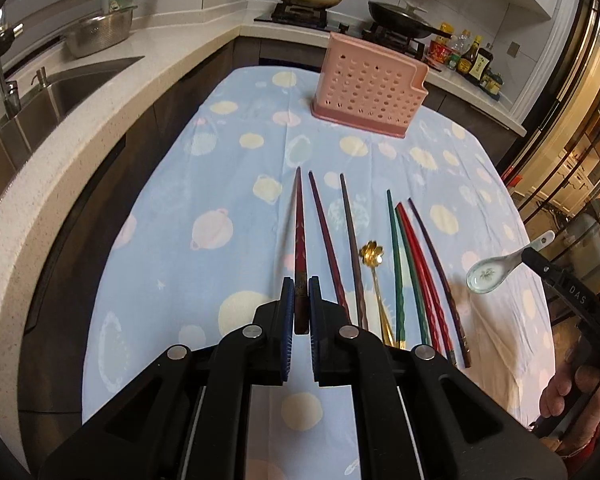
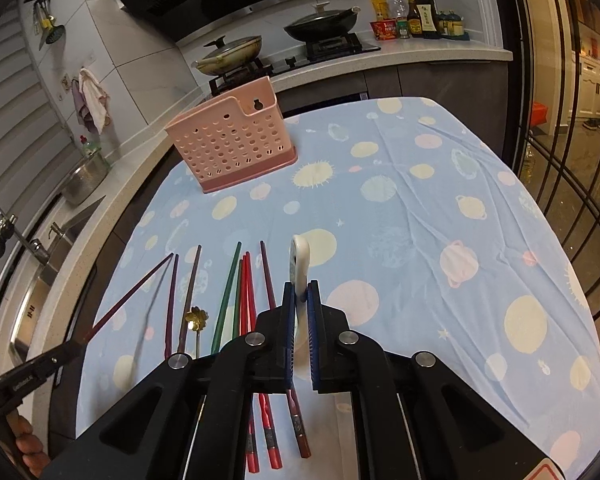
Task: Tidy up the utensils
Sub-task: 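Lift the chopstick and spoon and carry both over the pink holder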
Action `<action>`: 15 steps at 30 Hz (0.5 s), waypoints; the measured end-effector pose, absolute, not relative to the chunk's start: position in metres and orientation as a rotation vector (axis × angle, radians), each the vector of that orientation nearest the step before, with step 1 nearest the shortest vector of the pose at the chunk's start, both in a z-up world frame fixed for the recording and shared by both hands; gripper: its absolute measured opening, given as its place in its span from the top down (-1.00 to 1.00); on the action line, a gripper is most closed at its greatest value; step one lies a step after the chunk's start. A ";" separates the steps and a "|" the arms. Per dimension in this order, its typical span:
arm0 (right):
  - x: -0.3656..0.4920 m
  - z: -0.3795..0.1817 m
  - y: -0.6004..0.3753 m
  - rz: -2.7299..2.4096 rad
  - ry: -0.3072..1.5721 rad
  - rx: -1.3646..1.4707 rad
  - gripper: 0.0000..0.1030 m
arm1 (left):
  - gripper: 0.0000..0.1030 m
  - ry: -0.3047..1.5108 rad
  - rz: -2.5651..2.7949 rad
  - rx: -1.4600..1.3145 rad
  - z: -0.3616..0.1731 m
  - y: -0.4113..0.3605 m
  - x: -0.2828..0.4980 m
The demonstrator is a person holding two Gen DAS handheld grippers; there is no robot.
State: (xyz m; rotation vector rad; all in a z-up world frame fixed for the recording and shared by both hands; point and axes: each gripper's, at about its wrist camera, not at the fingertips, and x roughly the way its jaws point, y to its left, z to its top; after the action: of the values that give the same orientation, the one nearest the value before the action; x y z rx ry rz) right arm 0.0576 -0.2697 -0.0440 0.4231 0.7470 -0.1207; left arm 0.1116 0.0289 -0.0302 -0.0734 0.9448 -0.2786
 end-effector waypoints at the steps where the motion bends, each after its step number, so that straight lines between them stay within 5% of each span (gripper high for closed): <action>1: 0.058 -0.041 -0.270 -0.117 0.739 0.420 0.88 | 0.87 0.927 -0.281 -0.076 -0.023 0.029 0.114; 15: 0.146 0.020 -0.283 -0.093 0.626 0.361 0.89 | 0.87 0.679 -0.283 -0.057 0.092 0.012 0.214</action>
State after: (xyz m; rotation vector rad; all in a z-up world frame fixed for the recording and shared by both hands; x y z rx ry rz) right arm 0.1462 -0.2832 0.0201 0.3613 0.6258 -0.0926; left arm 0.2136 0.0124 0.0919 -0.0571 0.6786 -0.2829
